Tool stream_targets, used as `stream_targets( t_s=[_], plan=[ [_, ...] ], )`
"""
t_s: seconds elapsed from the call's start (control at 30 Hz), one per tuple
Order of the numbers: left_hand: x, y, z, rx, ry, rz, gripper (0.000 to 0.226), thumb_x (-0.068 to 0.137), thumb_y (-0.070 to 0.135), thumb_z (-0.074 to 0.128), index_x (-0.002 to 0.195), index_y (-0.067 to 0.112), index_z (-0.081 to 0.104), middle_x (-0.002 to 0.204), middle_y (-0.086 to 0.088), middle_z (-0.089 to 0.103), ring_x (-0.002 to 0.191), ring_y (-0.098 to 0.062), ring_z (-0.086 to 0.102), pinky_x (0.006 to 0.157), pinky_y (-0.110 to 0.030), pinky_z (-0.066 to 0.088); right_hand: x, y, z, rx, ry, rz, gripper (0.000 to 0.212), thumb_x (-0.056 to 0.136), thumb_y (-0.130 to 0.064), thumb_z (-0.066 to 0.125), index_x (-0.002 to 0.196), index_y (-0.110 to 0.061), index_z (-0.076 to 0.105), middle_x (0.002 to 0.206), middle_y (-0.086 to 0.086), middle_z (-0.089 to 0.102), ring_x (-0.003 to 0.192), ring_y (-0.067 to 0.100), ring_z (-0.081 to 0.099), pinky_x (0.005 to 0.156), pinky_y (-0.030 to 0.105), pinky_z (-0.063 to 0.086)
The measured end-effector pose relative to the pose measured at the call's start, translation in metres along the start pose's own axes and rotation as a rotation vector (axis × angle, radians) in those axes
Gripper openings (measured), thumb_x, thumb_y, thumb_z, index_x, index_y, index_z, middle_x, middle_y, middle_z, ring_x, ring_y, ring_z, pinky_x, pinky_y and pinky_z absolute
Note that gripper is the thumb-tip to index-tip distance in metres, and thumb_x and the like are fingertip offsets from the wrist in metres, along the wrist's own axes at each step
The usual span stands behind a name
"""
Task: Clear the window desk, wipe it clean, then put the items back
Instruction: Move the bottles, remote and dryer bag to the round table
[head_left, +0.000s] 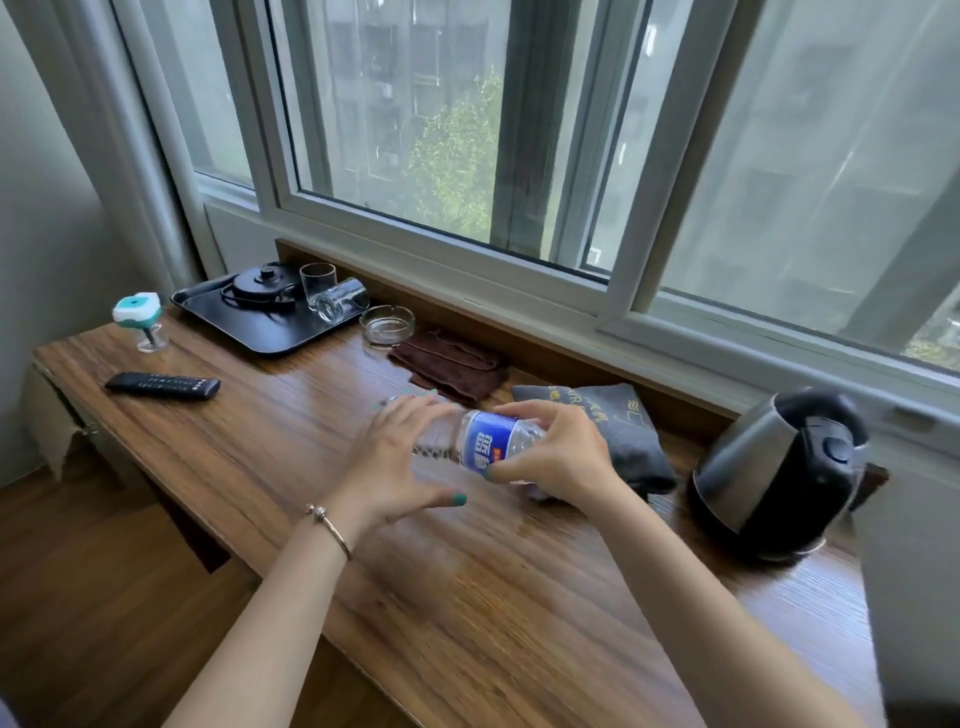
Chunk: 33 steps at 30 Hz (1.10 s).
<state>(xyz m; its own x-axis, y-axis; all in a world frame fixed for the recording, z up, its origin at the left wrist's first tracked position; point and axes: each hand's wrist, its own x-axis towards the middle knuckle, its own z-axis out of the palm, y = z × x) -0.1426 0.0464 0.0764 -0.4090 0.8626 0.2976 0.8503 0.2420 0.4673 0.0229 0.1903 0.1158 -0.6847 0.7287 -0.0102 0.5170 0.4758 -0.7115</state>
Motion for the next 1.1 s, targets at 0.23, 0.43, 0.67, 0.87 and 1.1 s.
stream_targets(
  t_s=[0.23,0.43,0.67,0.87,1.1],
  plan=[
    [0.016,0.08,0.011,0.075,0.043,0.29,0.092,0.052,0.061,0.082,0.134,0.042,0.045,0.135,0.019,0.052,0.134,-0.005,0.039,0.117,-0.034,0.015,-0.051,0.018,-0.091,-0.018,-0.018,-0.013,0.065,0.04,-0.04,0.087,0.103,-0.044,0.073,0.089,-0.018,0.073,0.083,0.001,0.069,0.08,0.034,0.06],
    [0.015,0.161,0.029,-0.042,0.153,0.421,0.069,0.059,0.069,0.067,0.114,0.027,0.064,0.106,0.011,0.068,0.097,-0.012,0.063,0.098,-0.026,0.037,-0.092,0.041,-0.152,0.012,0.016,0.046,0.066,0.035,-0.037,0.087,0.099,-0.038,0.075,0.086,-0.007,0.076,0.08,0.01,0.073,0.077,0.04,0.062],
    [0.019,0.232,0.06,-0.166,0.039,0.404,0.06,0.059,0.065,0.075,0.109,0.035,0.061,0.099,0.017,0.065,0.09,-0.006,0.06,0.075,-0.027,0.048,-0.137,0.072,-0.209,0.01,0.182,0.098,0.072,0.037,-0.038,0.091,0.107,-0.039,0.072,0.089,-0.009,0.075,0.082,0.005,0.072,0.077,0.036,0.062],
    [0.025,0.283,0.089,-0.329,-0.038,0.386,0.06,0.055,0.065,0.075,0.104,0.034,0.06,0.093,0.018,0.066,0.082,-0.001,0.061,0.068,-0.025,0.049,-0.17,0.101,-0.245,0.118,0.405,0.088,0.083,0.036,-0.029,0.095,0.115,-0.034,0.069,0.091,-0.007,0.075,0.084,0.006,0.073,0.082,0.038,0.061],
    [0.011,0.35,0.112,-0.446,-0.023,0.371,0.057,0.06,0.056,0.083,0.105,0.029,0.061,0.093,0.013,0.069,0.081,-0.004,0.064,0.069,-0.034,0.055,-0.213,0.123,-0.275,0.267,0.629,0.011,0.1,0.047,-0.009,0.096,0.134,-0.035,0.052,0.106,0.011,0.067,0.093,0.027,0.069,0.083,0.043,0.06]
  ],
)
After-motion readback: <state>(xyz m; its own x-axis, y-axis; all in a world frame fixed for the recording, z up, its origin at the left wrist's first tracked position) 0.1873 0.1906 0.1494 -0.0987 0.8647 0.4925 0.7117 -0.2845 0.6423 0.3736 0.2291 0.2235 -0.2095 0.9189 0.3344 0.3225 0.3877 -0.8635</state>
